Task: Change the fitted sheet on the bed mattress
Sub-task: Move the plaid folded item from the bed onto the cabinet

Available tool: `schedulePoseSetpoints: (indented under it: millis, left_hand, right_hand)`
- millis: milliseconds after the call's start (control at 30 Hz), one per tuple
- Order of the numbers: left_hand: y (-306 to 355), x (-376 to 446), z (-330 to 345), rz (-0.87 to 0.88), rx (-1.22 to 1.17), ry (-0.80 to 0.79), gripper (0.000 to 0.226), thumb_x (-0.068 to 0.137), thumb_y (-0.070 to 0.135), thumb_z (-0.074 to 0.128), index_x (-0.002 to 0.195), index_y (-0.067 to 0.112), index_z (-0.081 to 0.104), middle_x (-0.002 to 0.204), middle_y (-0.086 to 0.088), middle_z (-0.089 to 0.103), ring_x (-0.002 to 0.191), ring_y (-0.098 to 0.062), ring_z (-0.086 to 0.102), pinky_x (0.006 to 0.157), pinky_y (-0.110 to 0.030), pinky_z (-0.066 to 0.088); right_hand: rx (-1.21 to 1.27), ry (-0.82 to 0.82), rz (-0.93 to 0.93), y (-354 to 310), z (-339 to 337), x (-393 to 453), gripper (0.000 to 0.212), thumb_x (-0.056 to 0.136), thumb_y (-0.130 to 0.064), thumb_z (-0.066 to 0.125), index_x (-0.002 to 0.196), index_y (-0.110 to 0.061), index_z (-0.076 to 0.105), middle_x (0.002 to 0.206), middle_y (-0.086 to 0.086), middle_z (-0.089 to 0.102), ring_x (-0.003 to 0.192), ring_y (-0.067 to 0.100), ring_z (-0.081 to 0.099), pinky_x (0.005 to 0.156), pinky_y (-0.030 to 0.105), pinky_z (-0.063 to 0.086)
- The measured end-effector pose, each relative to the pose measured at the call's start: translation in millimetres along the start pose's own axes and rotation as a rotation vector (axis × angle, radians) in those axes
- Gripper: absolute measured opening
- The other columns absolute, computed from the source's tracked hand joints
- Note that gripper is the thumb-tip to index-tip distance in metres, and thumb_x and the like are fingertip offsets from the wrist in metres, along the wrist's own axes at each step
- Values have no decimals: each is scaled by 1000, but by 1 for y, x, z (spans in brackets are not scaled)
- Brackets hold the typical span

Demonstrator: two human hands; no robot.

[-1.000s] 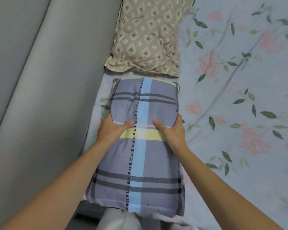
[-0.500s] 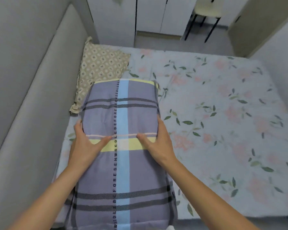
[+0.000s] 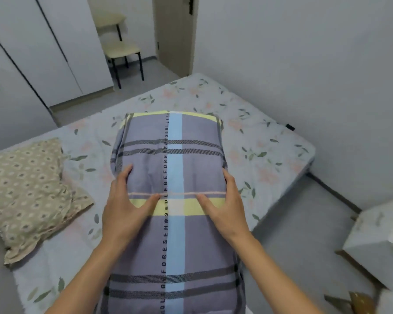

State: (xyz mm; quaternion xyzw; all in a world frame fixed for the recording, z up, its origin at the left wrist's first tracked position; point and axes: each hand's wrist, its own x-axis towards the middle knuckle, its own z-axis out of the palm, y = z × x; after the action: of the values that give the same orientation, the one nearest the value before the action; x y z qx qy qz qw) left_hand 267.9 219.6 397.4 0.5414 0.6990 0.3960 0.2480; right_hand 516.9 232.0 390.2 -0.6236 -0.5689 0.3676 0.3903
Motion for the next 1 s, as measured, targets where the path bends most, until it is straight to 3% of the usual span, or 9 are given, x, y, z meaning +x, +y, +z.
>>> schedulePoseSetpoints:
  millis: [100, 400, 533, 667, 800, 933, 1000]
  left_hand:
    - [34, -3, 50, 108, -16, -182, 92, 81, 47, 86, 157, 38, 35, 156, 13, 44, 142, -13, 46, 106, -33, 40]
    - [147, -47, 229, 347, 0, -595, 91, 83, 49, 83, 158, 37, 34, 160, 17, 41, 145, -11, 43, 110, -36, 41]
    - [205, -85, 324, 417, 6, -759, 90, 83, 51, 83, 157, 40, 34, 158, 21, 41, 144, -9, 43, 114, -40, 42]
    - [266, -134, 403, 505, -17, -911, 86, 86, 44, 82, 158, 36, 36, 157, 24, 40, 142, -1, 39, 116, -37, 39]
    - [321, -175, 463, 627, 3, -1026, 81, 89, 38, 80, 158, 32, 38, 158, 18, 42, 139, -1, 40, 111, -31, 38]
    - [365, -204, 520, 722, 23, -1151, 74, 90, 39, 79, 154, 36, 42, 154, 13, 49, 137, -14, 50, 106, -39, 45]
    - [384, -221, 550, 762, 33, -1208, 72, 90, 39, 80, 152, 38, 43, 152, 13, 51, 134, -15, 53, 104, -41, 46]
  right_hand:
    - [-9, 174, 76, 26, -54, -30, 89, 85, -53, 81, 157, -40, 31, 152, -22, 45, 140, 1, 46, 116, 44, 45]
    - [51, 561, 317, 119, -213, -97, 88, 83, -59, 80, 154, -50, 29, 153, -28, 42, 141, -2, 43, 117, 40, 45]
    - [67, 694, 373, 171, -299, -131, 87, 83, -61, 80, 152, -54, 28, 150, -38, 37, 139, -14, 37, 116, 29, 40]
    - [75, 822, 423, 208, -380, -171, 88, 84, -57, 81, 154, -50, 28, 154, -28, 39, 140, -15, 35, 115, 27, 36]
    - [117, 959, 493, 236, -438, -202, 89, 81, -61, 79, 156, -45, 32, 155, -24, 42, 144, -3, 39, 117, 30, 37]
    - [155, 1085, 549, 257, -478, -229, 80, 89, -40, 82, 150, -47, 30, 140, -45, 32, 122, -38, 28, 98, -3, 27]
    - [153, 1119, 602, 269, -498, -241, 82, 91, -41, 80, 155, -42, 29, 143, -41, 30, 117, -37, 27, 98, -3, 24]
